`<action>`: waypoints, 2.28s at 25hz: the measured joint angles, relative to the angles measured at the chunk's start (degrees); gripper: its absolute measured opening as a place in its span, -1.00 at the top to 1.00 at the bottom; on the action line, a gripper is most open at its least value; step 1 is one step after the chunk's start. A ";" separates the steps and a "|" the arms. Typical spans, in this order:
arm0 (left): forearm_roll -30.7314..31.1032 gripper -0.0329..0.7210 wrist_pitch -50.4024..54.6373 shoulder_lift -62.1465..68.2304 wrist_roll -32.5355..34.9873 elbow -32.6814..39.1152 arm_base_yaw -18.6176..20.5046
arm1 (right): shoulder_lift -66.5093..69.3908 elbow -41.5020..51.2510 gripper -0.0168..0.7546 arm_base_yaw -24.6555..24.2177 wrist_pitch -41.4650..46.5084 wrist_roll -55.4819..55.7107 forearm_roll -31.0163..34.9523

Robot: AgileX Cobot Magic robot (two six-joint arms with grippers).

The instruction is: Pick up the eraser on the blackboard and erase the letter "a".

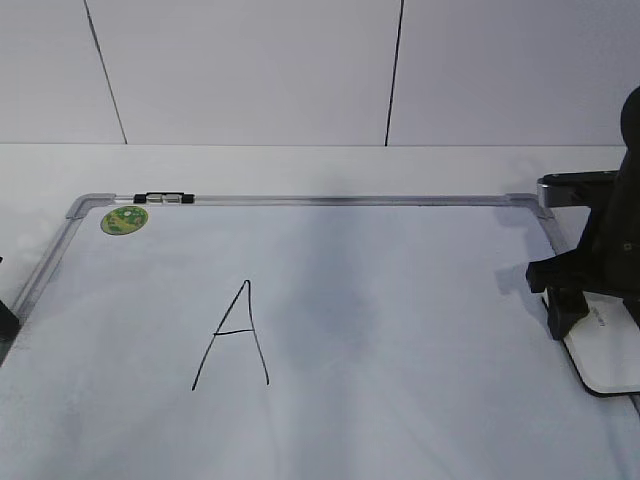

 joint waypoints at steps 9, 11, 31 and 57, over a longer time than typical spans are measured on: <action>0.00 0.82 0.00 0.00 0.00 0.00 0.00 | 0.00 0.00 -0.48 0.00 -1.00 -0.90 0.41; 0.00 0.82 0.00 0.00 0.00 0.00 0.00 | 0.00 0.00 -0.50 0.00 -1.66 -2.97 2.13; 0.00 0.65 -0.11 0.00 0.21 0.00 0.00 | 0.09 -9.57 -0.61 0.00 6.92 -3.72 1.87; 13.53 -0.10 15.76 -11.69 -13.95 -11.03 -0.21 | -6.17 -13.17 -0.58 0.10 15.80 -4.73 5.10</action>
